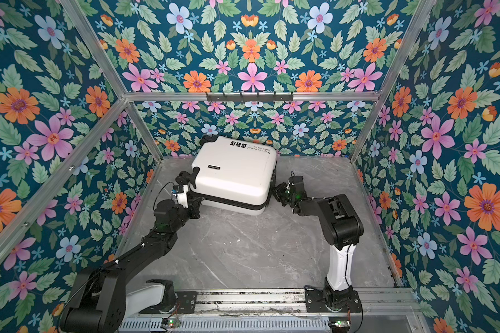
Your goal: Pack the luggage
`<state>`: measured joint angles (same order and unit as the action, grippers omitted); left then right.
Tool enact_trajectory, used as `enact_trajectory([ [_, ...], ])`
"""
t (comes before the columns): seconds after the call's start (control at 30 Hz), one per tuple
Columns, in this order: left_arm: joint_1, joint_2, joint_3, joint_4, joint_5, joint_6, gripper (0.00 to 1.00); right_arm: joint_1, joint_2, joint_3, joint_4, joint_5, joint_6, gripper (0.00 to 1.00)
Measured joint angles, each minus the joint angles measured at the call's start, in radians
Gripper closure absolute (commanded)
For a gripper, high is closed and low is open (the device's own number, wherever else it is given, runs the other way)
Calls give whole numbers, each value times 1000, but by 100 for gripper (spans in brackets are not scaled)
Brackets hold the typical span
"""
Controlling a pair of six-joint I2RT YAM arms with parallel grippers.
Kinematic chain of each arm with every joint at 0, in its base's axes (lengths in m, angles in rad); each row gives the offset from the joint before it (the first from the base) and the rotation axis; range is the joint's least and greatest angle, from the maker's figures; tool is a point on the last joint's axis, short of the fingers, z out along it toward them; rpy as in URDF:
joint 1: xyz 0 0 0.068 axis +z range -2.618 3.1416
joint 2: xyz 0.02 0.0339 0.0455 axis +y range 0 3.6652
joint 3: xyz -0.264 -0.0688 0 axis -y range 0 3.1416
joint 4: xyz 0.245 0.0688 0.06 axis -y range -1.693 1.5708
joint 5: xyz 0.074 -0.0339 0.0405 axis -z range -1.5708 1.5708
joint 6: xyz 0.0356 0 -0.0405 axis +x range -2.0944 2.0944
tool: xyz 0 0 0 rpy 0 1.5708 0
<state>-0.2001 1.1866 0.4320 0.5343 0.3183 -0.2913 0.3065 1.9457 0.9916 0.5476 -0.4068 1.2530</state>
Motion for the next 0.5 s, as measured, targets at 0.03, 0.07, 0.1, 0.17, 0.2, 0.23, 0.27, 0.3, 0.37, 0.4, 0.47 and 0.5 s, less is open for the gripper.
enact_trajectory([
  [0.03, -29, 0, 6, -9, 1, 2, 100, 12, -11, -9, -7, 18, 7, 100],
  [0.07, -60, 0, 12, -19, 2, 2, 100, 23, -19, -15, -13, 31, 15, 100],
  [0.1, -110, 3, 22, -31, 2, 10, 100, 37, -26, -19, -20, 48, 24, 100],
  [0.17, -193, 13, 39, -44, 2, 20, 100, 61, -32, -18, -29, 76, 35, 100],
  [0.2, -238, 20, 43, -45, -1, 27, 100, 72, -32, -13, -38, 87, 42, 100],
  [0.23, -276, 27, 43, -44, -9, 26, 100, 85, -32, -5, -50, 100, 51, 100],
  [0.27, -305, 35, 43, -39, -17, 25, 100, 94, -32, 2, -61, 109, 56, 100],
  [0.3, -341, 45, 43, -31, -32, 19, 100, 106, -32, 10, -73, 121, 64, 100],
  [0.37, -404, 72, 43, 4, -58, 3, 100, 131, -32, 19, -87, 146, 77, 100],
  [0.4, -439, 92, 46, 25, -78, -8, 100, 145, -32, 24, -95, 164, 83, 100],
  [0.47, -506, 136, 55, 91, -137, -24, 100, 172, -32, 31, -104, 216, 99, 100],
  [0.5, -539, 166, 69, 128, -177, -28, 100, 187, -32, 34, -110, 250, 106, 100],
])
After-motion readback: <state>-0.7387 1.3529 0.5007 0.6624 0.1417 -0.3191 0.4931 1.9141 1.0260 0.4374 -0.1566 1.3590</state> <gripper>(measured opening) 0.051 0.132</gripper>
